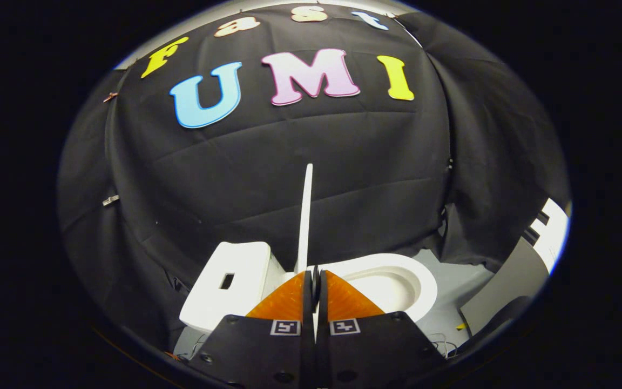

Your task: Open the toilet lid.

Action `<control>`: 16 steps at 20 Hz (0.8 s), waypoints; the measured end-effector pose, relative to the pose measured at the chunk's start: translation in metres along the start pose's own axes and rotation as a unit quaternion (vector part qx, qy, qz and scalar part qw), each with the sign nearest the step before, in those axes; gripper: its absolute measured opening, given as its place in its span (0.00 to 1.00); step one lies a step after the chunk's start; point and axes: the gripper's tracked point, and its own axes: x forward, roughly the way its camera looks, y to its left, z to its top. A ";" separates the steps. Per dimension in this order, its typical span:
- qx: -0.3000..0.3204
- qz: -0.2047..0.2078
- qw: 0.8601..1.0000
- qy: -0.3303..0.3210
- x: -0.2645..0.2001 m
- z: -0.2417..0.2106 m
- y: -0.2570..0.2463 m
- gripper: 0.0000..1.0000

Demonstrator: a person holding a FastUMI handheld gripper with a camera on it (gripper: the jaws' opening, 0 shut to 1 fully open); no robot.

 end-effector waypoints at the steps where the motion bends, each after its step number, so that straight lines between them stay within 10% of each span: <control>1: -0.007 0.000 1.000 0.001 -0.001 0.000 0.006 0.05; 16: -0.087 -0.007 0.996 -0.019 -0.001 -0.017 0.110 0.05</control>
